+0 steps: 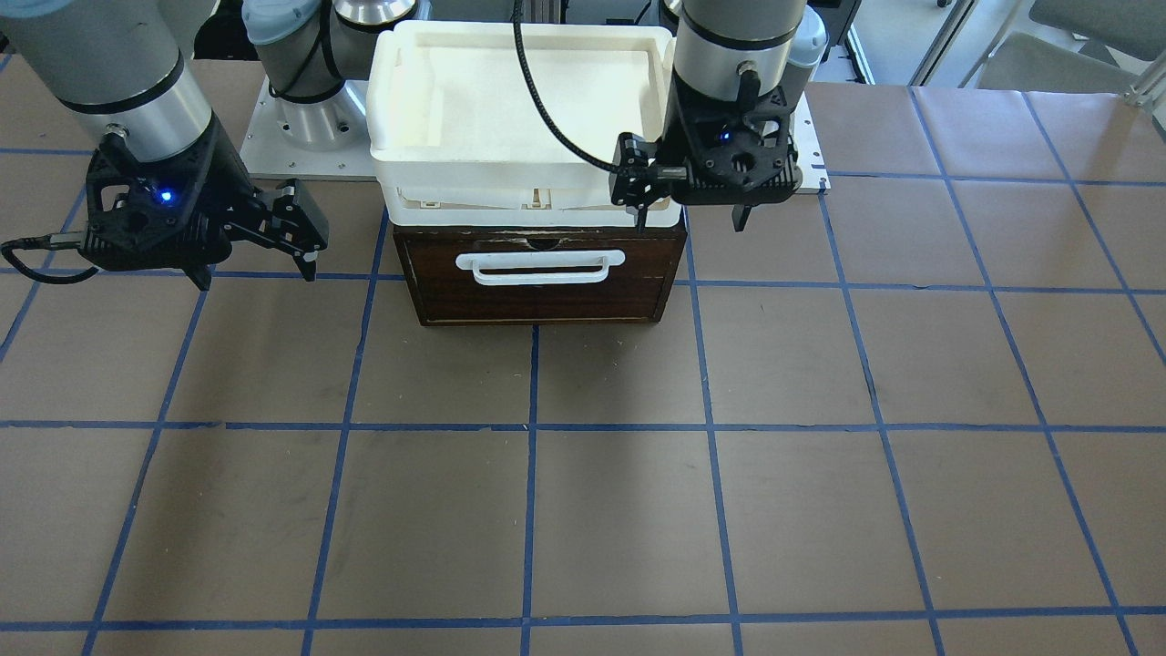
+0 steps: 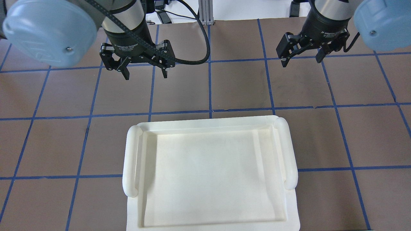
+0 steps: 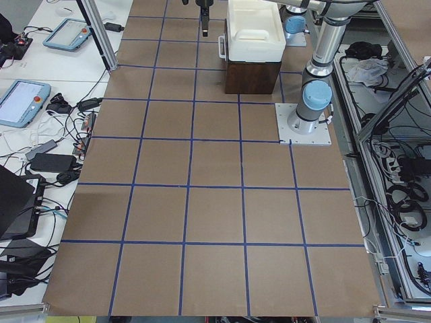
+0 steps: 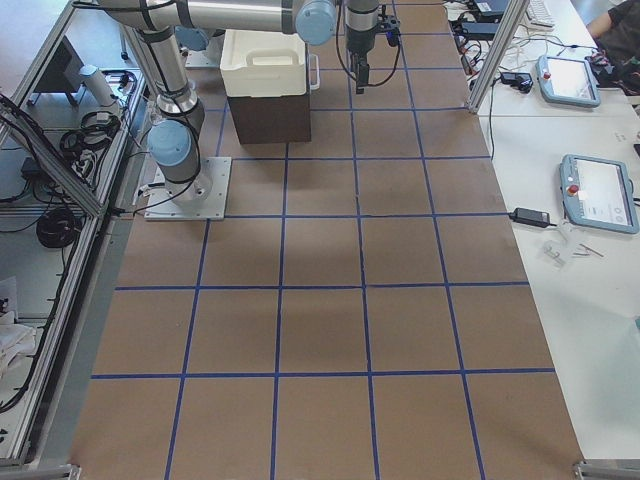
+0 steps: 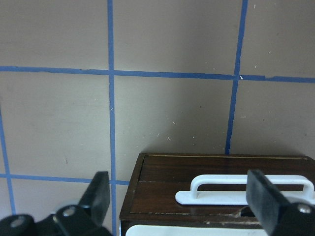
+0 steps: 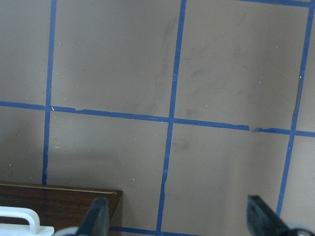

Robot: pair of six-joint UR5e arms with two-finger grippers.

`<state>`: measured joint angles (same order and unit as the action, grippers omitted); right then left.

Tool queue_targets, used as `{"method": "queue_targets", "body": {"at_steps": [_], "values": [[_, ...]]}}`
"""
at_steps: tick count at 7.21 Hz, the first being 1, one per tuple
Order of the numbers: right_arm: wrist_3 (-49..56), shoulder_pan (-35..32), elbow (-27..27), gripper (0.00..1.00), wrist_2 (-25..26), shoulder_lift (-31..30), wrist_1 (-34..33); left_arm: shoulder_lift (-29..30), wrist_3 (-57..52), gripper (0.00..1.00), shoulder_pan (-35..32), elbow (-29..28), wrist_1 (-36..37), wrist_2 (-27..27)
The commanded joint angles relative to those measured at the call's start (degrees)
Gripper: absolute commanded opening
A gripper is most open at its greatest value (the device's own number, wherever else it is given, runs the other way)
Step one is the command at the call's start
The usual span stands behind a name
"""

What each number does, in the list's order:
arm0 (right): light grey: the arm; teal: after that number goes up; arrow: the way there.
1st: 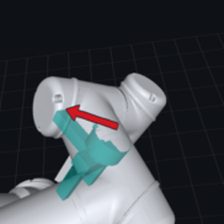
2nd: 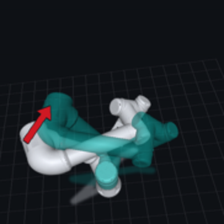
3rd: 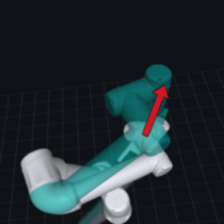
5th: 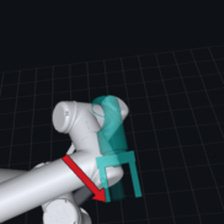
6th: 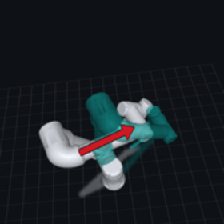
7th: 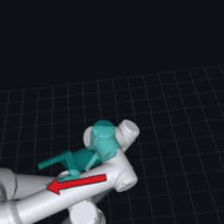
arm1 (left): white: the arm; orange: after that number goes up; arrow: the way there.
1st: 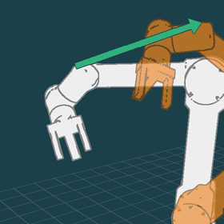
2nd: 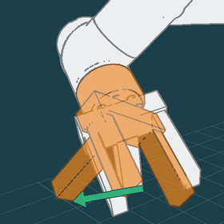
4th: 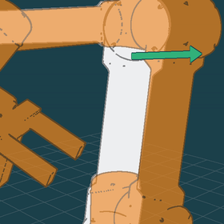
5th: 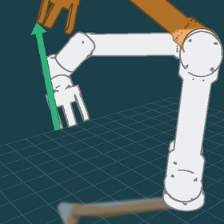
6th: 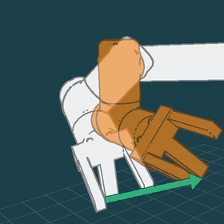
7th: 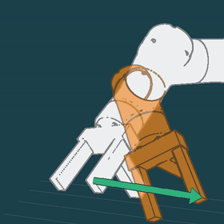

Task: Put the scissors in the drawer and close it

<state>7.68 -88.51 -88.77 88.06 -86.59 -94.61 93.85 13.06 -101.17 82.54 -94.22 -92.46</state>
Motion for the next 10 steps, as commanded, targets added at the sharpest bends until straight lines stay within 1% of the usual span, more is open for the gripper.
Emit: {"method": "queue_targets", "body": {"at_steps": [1,2,3,4,5,8,10], "values": [[-0.03,0.01,0.00,1.00,0.00,0.02,-0.04,-1.73,-4.16,1.00,5.77,-0.97,-0.79,0.18],[-0.03,0.01,0.00,1.00,0.00,0.02,0.04,-1.91,-5.57,1.00,8.68,-2.20,-0.26,0.35],[-0.12,0.01,0.00,1.00,0.09,-0.07,0.39,-2.17,-6.02,1.00,9.06,-2.56,-0.35,0.35],[-0.12,-0.17,0.00,1.00,0.79,-0.07,0.48,-2.00,-5.33,1.00,8.71,-2.13,-0.43,2.44],[-0.03,-0.08,0.00,1.00,0.36,0.02,0.22,-1.13,-5.24,1.00,8.89,-2.04,-0.35,5.86],[0.06,0.00,0.00,1.00,0.53,0.02,-0.04,-1.21,-6.20,1.00,8.80,-1.95,-0.35,4.14],[0.06,0.01,0.09,1.00,0.79,-0.07,0.13,-2.00,-6.20,1.00,8.80,-1.07,-0.35,4.05]]}}
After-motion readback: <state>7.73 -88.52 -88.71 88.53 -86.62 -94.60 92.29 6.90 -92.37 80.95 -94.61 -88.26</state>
